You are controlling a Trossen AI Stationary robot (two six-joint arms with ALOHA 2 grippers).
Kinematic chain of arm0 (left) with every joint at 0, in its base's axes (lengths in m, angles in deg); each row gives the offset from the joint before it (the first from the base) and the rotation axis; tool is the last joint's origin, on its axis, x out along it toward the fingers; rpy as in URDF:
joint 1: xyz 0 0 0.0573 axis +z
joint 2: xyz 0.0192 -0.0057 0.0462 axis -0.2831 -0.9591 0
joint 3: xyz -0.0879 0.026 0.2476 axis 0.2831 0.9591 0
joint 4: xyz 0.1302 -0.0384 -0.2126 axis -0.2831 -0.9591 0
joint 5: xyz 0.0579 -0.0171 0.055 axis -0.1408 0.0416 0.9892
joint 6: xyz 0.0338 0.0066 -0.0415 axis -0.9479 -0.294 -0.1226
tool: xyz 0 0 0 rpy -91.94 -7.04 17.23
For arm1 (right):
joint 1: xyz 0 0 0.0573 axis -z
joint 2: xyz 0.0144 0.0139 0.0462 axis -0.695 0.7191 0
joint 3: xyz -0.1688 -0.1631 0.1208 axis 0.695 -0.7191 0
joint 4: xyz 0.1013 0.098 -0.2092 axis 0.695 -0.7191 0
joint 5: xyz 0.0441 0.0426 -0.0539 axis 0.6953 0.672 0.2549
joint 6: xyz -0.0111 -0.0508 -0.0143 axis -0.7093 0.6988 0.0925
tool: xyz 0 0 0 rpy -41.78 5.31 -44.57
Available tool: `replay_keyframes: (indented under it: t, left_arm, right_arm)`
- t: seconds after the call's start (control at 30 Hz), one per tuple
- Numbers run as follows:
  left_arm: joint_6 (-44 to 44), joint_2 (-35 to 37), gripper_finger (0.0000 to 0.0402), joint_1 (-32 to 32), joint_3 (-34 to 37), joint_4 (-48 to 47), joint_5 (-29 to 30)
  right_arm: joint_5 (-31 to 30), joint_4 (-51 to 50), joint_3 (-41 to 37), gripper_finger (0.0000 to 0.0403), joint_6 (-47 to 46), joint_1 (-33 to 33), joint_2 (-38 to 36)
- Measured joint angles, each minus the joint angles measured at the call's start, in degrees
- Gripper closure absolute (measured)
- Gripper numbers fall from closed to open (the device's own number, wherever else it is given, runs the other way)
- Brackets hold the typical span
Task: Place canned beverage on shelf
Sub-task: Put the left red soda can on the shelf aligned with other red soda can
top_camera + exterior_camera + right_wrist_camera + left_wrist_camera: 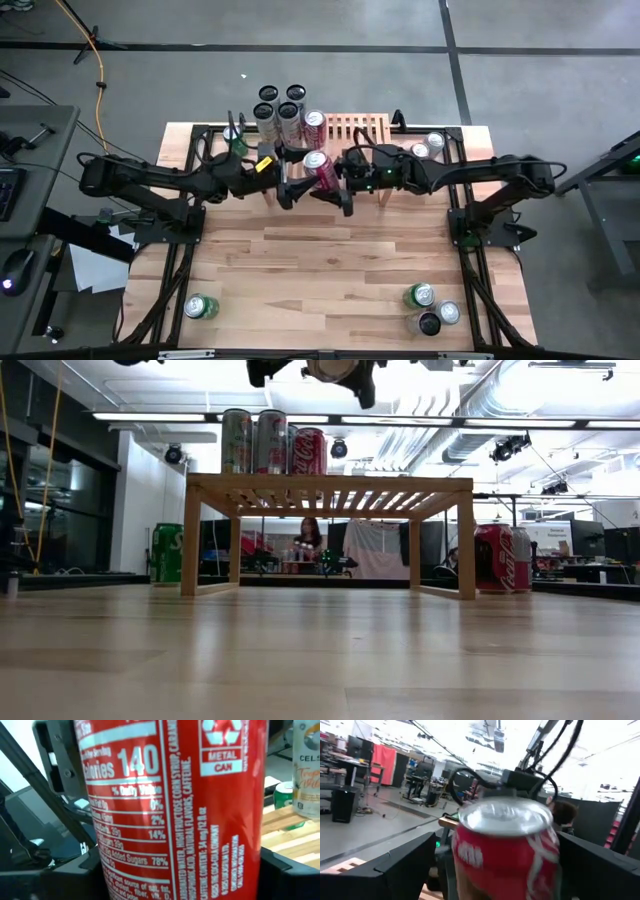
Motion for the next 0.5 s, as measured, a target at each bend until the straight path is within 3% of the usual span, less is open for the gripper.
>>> replay_keyframes:
  t: [0.5]
  left_arm:
    - [1.4,-0.9,0.0009,0.0,-0.1,-0.1,-2.0]
  right_arm:
    - [0.0,6.7,0.0,0.0117,-0.2,0.0,1.5]
